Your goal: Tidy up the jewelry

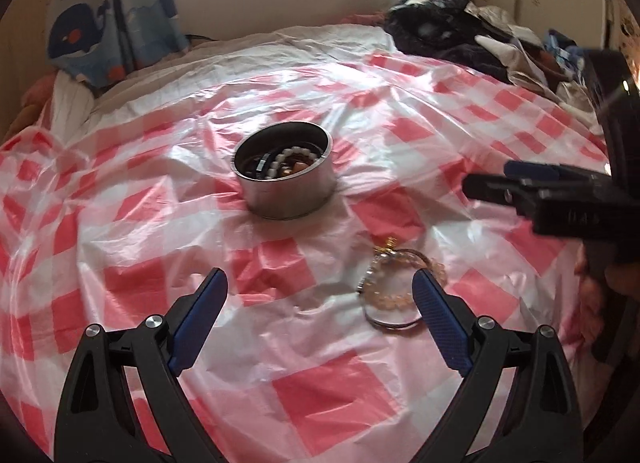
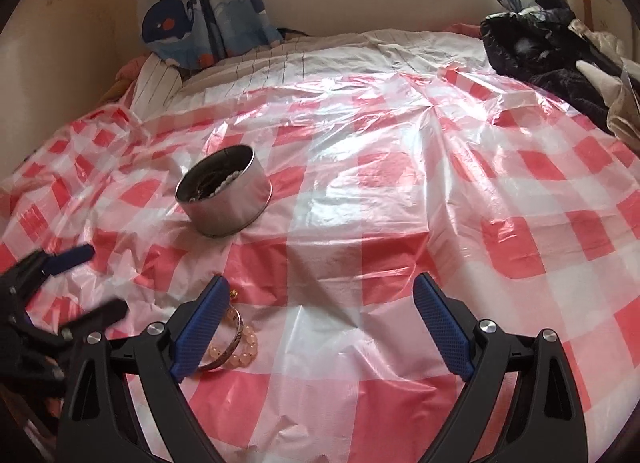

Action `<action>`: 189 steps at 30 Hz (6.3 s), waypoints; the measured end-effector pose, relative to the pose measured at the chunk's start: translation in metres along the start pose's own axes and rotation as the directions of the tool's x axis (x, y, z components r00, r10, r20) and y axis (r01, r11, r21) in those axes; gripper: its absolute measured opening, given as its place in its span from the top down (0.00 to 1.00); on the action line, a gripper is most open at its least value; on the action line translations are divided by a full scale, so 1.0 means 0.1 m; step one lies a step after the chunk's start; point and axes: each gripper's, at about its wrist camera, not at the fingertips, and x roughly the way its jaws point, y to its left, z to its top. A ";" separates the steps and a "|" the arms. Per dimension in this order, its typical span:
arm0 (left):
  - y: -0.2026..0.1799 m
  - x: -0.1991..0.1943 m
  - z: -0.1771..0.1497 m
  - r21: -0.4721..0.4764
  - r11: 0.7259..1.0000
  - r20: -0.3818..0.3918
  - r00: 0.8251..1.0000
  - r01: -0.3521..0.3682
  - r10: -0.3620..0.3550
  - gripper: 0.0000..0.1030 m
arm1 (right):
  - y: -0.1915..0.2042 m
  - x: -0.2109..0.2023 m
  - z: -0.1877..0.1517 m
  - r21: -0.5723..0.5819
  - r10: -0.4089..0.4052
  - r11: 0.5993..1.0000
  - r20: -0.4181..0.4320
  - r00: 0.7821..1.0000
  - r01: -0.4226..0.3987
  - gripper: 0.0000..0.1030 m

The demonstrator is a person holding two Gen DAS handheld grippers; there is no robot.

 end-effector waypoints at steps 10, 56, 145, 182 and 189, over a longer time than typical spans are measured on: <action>-0.21 0.14 0.03 0.079 0.996 -0.061 0.997 -0.033 0.038 0.16 | -0.32 0.01 0.04 0.205 0.128 0.970 0.010 0.992 -0.127 0.13; 0.02 0.28 0.06 0.122 0.972 -0.129 0.968 -0.200 0.215 0.16 | 0.66 0.37 -0.34 -0.310 0.048 0.944 -0.201 0.978 -0.110 0.38; 0.33 0.23 0.12 -0.106 0.988 -0.034 0.994 -0.111 0.108 0.97 | 0.19 0.07 0.00 0.021 0.352 0.936 -0.005 0.936 -0.352 0.92; 0.70 0.93 1.01 -0.158 0.986 -0.056 0.998 -0.045 0.036 0.90 | 0.70 0.63 0.87 -0.088 0.350 0.934 0.018 0.936 -0.348 0.91; 0.77 0.61 0.85 -0.136 0.983 -0.039 0.992 -0.121 0.117 0.62 | 0.47 0.86 0.73 -0.002 0.274 0.962 -0.081 0.958 -0.275 0.91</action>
